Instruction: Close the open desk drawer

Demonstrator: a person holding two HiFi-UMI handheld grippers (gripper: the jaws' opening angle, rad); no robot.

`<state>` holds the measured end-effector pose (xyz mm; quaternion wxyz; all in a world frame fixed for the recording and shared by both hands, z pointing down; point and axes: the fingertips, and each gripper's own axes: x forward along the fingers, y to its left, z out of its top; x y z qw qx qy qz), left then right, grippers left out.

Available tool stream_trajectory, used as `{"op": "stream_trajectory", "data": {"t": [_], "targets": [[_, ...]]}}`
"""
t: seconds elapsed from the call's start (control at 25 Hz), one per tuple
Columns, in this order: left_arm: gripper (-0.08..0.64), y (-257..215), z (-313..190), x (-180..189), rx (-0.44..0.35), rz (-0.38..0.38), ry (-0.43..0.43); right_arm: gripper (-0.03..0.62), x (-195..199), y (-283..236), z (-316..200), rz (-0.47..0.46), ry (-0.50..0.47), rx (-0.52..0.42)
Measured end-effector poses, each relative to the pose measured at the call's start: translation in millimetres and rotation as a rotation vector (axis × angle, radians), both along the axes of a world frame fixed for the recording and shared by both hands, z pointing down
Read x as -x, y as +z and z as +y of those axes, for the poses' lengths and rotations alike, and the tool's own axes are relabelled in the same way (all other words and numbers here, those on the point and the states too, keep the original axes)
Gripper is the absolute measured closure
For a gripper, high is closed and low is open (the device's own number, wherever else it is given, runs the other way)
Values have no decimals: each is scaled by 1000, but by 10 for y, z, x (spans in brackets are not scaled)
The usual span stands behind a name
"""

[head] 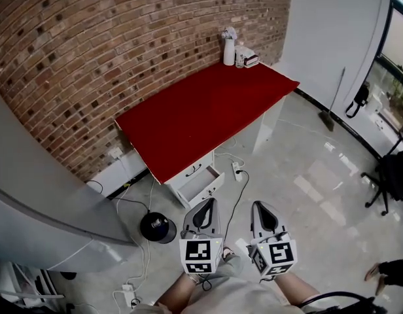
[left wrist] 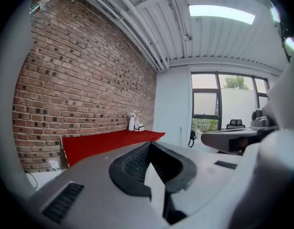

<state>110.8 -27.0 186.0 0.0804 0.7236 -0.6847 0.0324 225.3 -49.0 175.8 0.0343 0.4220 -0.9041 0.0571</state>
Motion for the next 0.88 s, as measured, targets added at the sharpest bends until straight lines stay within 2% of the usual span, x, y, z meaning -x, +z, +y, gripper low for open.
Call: {"op": "stream_trajectory", "data": {"t": [0.2, 0.48, 0.68, 0.88], "targets": [[551, 28, -392, -7, 6, 7, -47, 594, 195, -44, -321, 9, -108, -16], [551, 245, -856, 179, 12, 72, -161, 594, 417, -1, -765, 52, -230, 15], [551, 400, -1032, 366, 33, 104, -236, 594, 436, 147, -1107, 82, -247, 23], [551, 464, -1022, 511, 50, 80, -281, 594, 573, 281, -1253, 99, -297, 46]]}}
